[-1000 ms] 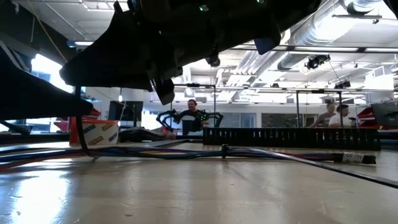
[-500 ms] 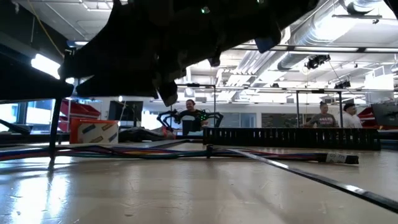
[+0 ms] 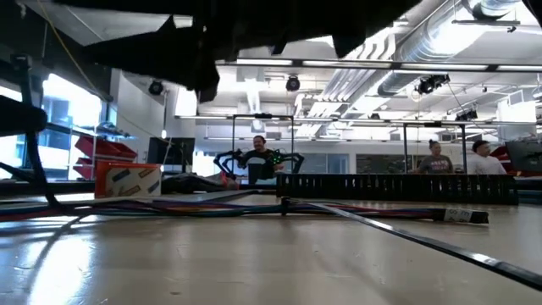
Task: Ziptie cables
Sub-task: Wrap the black zip tie on the cables
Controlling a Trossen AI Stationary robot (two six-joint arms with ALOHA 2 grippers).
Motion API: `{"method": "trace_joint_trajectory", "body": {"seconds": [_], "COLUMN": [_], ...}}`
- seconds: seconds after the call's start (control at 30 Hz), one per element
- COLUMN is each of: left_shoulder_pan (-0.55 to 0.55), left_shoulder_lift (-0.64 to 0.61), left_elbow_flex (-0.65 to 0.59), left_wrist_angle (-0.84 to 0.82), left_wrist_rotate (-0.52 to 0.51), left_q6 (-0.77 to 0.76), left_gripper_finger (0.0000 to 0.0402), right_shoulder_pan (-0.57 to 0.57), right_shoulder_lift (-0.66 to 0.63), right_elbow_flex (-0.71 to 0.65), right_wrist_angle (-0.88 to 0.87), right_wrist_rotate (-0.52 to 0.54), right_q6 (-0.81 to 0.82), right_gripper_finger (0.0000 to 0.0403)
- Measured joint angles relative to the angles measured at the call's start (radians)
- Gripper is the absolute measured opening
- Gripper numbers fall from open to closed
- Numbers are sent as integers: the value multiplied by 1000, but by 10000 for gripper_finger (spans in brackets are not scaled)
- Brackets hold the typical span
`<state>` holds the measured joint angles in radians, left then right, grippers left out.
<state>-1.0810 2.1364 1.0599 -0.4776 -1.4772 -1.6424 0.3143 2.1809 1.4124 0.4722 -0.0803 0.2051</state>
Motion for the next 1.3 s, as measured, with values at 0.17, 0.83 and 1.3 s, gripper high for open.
{"method": "trace_joint_trajectory", "body": {"seconds": [0.17,0.83,1.3], "left_shoulder_pan": [-3,1,2], "left_shoulder_lift": [19,21,21], "left_elbow_flex": [0,0,0], "left_wrist_angle": [2,11,11], "left_wrist_rotate": [11,86,88], "left_q6": [-50,-58,-108], "left_gripper_finger": [0,0,0], "right_shoulder_pan": [10,12,12], "right_shoulder_lift": [22,113,112], "right_elbow_flex": [0,0,0], "right_wrist_angle": [66,188,155], "right_wrist_rotate": [43,12,19], "right_q6": [-22,-26,-27], "right_gripper_finger": [157,18,18]}}
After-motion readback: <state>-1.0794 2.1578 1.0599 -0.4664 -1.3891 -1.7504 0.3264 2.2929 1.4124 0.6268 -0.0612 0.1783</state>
